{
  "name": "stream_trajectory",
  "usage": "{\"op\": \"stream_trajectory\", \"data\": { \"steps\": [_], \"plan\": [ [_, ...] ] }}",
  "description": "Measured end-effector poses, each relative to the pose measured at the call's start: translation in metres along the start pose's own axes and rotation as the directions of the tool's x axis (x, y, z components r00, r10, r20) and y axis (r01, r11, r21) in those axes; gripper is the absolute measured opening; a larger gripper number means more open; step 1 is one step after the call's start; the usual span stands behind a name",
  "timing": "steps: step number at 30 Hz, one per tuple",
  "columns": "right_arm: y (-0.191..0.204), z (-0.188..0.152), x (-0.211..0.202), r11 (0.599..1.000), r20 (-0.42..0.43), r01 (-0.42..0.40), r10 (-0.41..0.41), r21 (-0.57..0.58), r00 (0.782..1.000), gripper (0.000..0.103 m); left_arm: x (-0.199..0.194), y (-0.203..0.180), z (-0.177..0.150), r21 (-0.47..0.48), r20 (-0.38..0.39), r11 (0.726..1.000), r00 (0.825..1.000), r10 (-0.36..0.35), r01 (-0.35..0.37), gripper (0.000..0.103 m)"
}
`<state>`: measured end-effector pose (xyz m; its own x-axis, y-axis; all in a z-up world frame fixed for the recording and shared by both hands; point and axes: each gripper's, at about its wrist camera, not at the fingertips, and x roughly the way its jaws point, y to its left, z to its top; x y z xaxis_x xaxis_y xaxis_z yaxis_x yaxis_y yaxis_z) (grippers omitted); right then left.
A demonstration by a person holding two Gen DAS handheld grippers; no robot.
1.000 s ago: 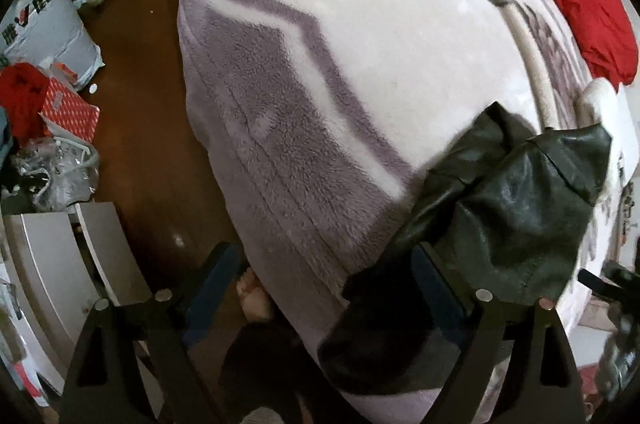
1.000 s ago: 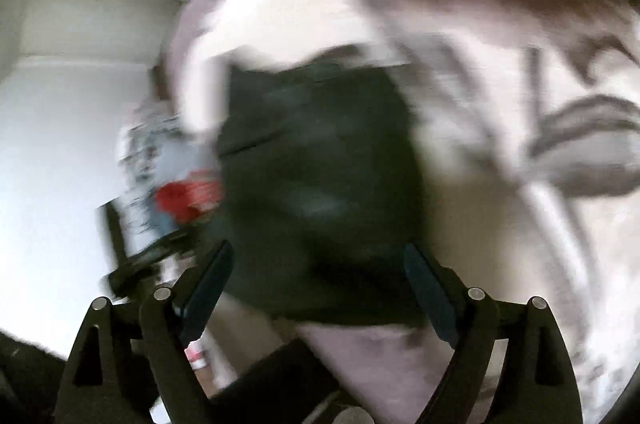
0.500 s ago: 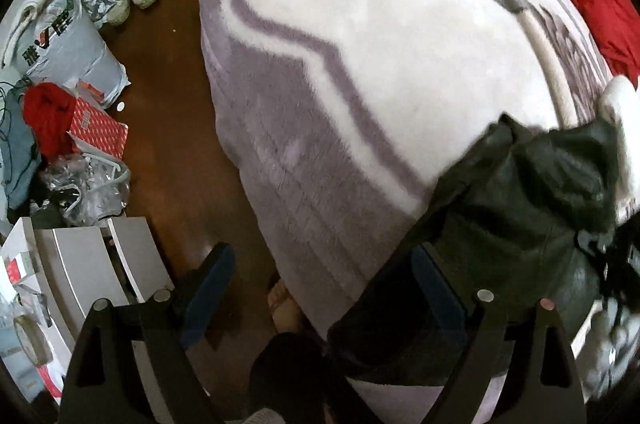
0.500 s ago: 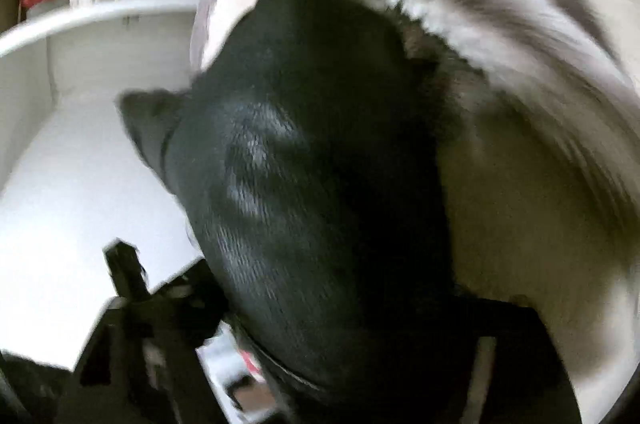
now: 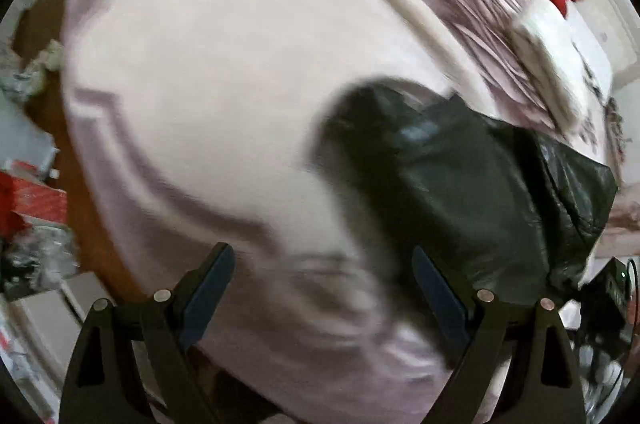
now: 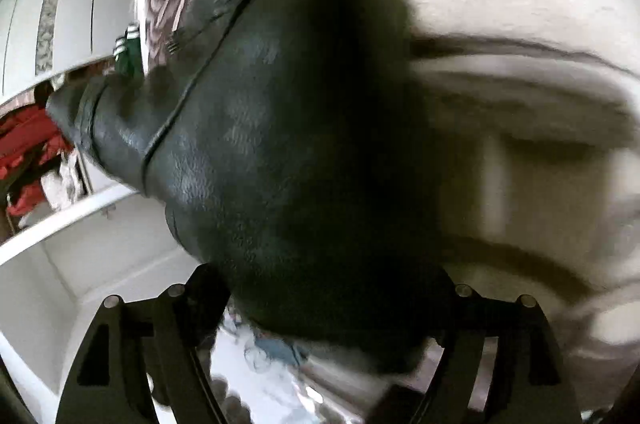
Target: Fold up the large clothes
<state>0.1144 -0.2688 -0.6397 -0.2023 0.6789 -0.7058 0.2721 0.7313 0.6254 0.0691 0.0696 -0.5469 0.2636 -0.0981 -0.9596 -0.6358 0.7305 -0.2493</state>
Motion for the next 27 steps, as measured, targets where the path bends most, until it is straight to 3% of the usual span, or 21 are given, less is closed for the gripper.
{"op": "stream_trajectory", "data": {
  "steps": [3, 5, 7, 8, 10, 13, 14, 15, 16, 20, 23, 27],
  "plan": [
    [0.017, 0.001, -0.051, 0.986, 0.088, 0.126, -0.116, -0.112, 0.989, 0.081, 0.024, -0.013, 0.004, -0.064, -0.043, 0.995, 0.995, -0.086, 0.083, 0.091],
    [0.038, -0.001, -0.076, 0.970, 0.154, 0.156, -0.128, -0.186, 0.980, 0.081, 0.036, -0.012, 0.009, -0.113, -0.053, 0.983, 0.987, -0.151, 0.145, 0.091],
    [0.054, 0.019, -0.094, 0.946, 0.160, 0.165, -0.124, -0.278, 0.979, 0.081, 0.042, -0.012, 0.015, -0.158, -0.045, 0.966, 0.976, -0.214, 0.204, 0.086],
    [0.065, 0.029, -0.092, 0.931, 0.153, 0.176, -0.133, -0.321, 0.979, 0.081, 0.043, -0.011, 0.017, -0.176, -0.030, 0.956, 0.969, -0.245, 0.236, 0.066],
    [0.099, 0.049, -0.070, 0.902, 0.126, 0.193, -0.156, -0.385, 0.980, 0.081, 0.045, -0.009, 0.024, -0.216, -0.007, 0.931, 0.953, -0.302, 0.293, 0.040],
    [0.116, 0.068, -0.044, 0.894, 0.109, 0.157, -0.123, -0.421, 0.987, 0.079, 0.041, -0.001, 0.024, -0.262, 0.036, 0.905, 0.940, -0.339, 0.336, 0.029],
    [0.116, 0.072, -0.044, 0.893, 0.100, 0.150, -0.119, -0.424, 0.988, 0.071, 0.040, -0.001, 0.023, -0.260, 0.037, 0.905, 0.940, -0.340, 0.337, 0.027],
    [0.123, 0.080, -0.035, 0.890, 0.115, 0.181, -0.146, -0.418, 0.983, 0.028, 0.037, 0.001, 0.021, -0.252, 0.038, 0.907, 0.940, -0.340, 0.338, 0.026],
    [0.127, 0.081, -0.029, 0.893, 0.111, 0.200, -0.169, -0.403, 0.979, 0.022, 0.035, 0.004, 0.019, -0.249, 0.043, 0.906, 0.939, -0.342, 0.342, 0.024],
    [0.141, 0.097, -0.015, 0.901, 0.135, 0.218, -0.180, -0.375, 0.974, 0.015, 0.031, 0.022, 0.013, -0.280, 0.063, 0.881, 0.923, -0.379, 0.380, 0.024],
    [0.140, 0.114, 0.003, 0.897, 0.155, 0.270, -0.228, -0.351, 0.961, 0.012, 0.057, 0.037, 0.013, -0.335, 0.036, 0.851, 0.908, -0.417, 0.404, 0.027],
    [0.135, 0.138, 0.032, 0.885, 0.135, 0.320, -0.291, -0.338, 0.947, 0.010, 0.067, 0.034, 0.015, -0.328, 0.024, 0.860, 0.913, -0.407, 0.392, 0.030]
  ]
}}
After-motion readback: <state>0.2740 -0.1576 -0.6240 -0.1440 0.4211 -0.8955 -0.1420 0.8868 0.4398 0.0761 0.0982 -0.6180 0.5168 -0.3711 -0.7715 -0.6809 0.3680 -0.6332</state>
